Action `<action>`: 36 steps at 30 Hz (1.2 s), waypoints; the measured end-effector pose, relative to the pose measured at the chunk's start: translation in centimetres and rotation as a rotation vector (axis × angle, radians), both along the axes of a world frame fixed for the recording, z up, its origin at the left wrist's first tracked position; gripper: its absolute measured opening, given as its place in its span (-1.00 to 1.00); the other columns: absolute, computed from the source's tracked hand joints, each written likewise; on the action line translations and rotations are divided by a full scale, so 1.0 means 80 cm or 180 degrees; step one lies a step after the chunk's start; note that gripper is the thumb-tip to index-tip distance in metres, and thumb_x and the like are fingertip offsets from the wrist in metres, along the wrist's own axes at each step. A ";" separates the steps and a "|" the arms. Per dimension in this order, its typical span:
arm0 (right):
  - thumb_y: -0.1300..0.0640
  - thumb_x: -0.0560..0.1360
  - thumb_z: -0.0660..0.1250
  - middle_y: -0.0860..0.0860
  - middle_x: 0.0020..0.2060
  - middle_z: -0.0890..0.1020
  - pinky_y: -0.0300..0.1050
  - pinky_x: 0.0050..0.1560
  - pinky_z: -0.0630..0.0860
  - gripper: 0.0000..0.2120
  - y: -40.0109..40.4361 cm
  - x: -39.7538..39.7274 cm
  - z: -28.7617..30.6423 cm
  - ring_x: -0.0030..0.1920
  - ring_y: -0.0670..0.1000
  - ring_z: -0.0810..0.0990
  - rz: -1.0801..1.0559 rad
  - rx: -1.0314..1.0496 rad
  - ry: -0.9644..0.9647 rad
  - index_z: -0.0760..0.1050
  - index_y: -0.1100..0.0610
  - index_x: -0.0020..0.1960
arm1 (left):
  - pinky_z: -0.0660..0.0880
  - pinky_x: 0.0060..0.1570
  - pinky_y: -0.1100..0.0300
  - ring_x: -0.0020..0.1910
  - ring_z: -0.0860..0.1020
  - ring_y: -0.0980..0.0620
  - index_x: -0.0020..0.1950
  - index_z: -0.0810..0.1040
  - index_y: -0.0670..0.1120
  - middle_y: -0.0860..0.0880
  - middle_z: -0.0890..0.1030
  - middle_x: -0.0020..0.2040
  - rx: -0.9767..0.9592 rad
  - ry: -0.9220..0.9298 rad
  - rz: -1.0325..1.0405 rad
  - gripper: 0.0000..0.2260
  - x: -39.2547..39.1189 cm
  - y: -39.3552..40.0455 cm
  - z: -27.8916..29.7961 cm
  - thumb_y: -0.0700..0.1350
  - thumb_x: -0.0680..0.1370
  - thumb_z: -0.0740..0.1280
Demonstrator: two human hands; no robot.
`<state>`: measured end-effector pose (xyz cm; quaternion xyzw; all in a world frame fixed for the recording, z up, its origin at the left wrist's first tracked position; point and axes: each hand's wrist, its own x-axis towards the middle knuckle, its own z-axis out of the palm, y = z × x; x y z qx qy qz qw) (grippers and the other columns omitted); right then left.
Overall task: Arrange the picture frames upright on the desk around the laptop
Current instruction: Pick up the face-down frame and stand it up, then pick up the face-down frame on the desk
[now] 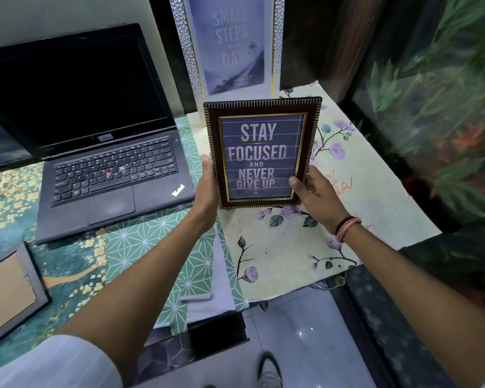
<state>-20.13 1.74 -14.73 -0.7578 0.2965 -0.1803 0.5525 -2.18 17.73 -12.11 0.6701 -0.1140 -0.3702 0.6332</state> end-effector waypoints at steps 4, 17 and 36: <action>0.13 0.60 0.34 0.00 0.21 0.61 -0.10 0.17 0.58 -0.70 0.009 -0.006 -0.007 0.16 0.02 0.58 -0.0420 -0.0131 0.0373 0.44 0.09 0.31 | 0.45 0.28 0.00 0.09 0.64 -0.01 0.15 0.69 -0.09 -0.07 0.73 0.06 0.0185 0.0045 0.0322 -0.29 -0.004 0.011 -0.006 0.32 0.70 -0.13; 0.31 0.54 0.29 0.04 -0.13 0.63 -0.29 -0.14 0.53 -0.86 0.279 0.101 -0.005 -0.16 -0.04 0.58 -0.0492 -0.0518 -0.0051 0.56 0.17 0.05 | 0.60 -0.06 0.03 -0.06 0.67 -0.06 -0.02 0.67 -0.17 -0.16 0.71 -0.04 0.0159 -0.0366 0.1616 -0.48 0.048 0.226 -0.013 0.17 0.73 0.10; 0.27 0.55 0.18 0.20 -0.09 0.63 -0.01 0.03 0.47 -0.80 0.567 0.312 -0.001 -0.01 0.20 0.56 0.1312 -0.1180 0.1003 0.58 0.28 -0.10 | 0.32 -0.50 0.22 -0.50 0.41 0.05 -0.12 0.53 -0.09 -0.08 0.50 -0.28 0.0377 0.0330 0.3014 -0.52 0.182 0.545 -0.004 0.27 0.69 0.12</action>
